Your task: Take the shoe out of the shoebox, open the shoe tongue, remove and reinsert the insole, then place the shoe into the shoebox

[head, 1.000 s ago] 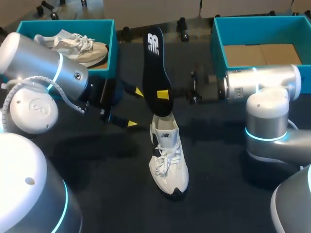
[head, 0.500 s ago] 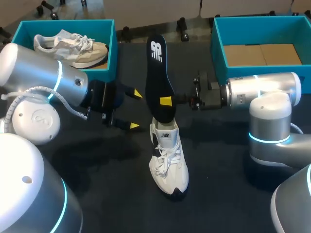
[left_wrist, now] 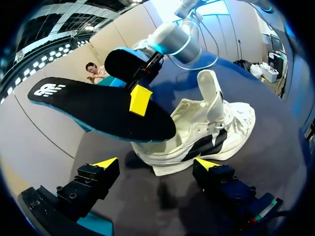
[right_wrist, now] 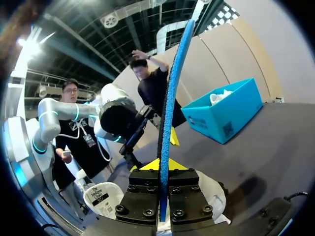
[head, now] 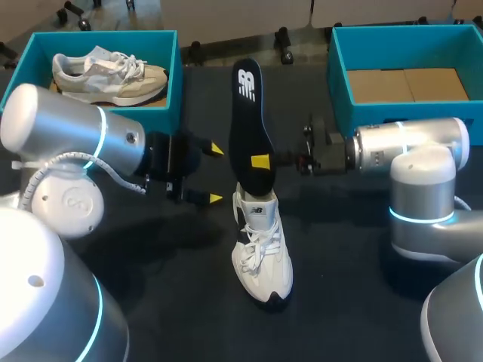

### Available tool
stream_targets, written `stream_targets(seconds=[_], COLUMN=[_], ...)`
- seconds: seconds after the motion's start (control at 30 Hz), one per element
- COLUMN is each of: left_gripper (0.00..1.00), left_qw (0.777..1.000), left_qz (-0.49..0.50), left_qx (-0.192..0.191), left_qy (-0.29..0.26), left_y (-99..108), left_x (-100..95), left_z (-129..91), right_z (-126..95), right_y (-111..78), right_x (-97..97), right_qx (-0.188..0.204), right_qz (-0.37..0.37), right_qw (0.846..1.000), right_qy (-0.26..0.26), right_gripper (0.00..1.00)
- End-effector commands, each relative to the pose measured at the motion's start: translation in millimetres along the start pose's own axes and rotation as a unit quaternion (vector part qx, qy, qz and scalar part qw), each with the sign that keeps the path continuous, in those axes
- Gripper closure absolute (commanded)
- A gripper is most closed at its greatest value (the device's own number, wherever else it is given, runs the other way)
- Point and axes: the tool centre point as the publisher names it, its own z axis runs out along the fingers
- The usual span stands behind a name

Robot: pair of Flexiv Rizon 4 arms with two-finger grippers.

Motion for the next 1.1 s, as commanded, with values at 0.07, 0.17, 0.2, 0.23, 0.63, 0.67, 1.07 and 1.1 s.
stream_targets(seconds=[0.07,0.17,0.2,0.23,0.63,0.67,1.07,1.1], left_gripper=[0.00,0.00,0.00,0.00,0.00,0.00,0.00,0.00], left_qw=[1.000,1.000,1.000,1.000,1.000,1.000,1.000,1.000], left_qz=[-0.006,-0.006,-0.005,-0.005,-0.005,-0.005,-0.005,-0.005], left_qx=[-0.007,-0.010,-0.013,-0.013,-0.013,-0.013,-0.013,-0.013], left_qy=[-0.009,-0.011,-0.010,-0.010,-0.010,-0.010,-0.010,-0.010], left_y=[2.1,1.5,1.3,1.2,1.2,1.2,1.2,1.2], left_x=[-0.6,-0.5,-0.6,-0.6,-0.6,-0.6,-0.6,-0.6], left_z=[6.1,7.0,7.0,7.0,7.0,7.0,7.0,7.0], right_z=[4.0,4.8,5.1,5.4,6.3,5.4,9.6,9.8], right_y=[-6.4,-10.4,-11.0,-11.4,-20.2,-21.4,-36.4,-37.8], right_x=[-3.0,-4.5,-5.1,-5.7,-11.2,-10.9,-10.0,-9.4], right_qx=[-0.003,-0.005,-0.005,-0.004,0.004,0.004,0.013,0.014], right_qz=[0.001,0.001,0.000,-0.001,-0.013,-0.013,-0.009,-0.008], right_qw=[1.000,1.000,1.000,1.000,1.000,1.000,1.000,1.000], right_qy=[0.001,0.002,0.003,0.004,0.005,0.005,0.005,0.005], right_gripper=[1.00,1.00,1.00,1.00,1.00,1.00,1.00,1.00])
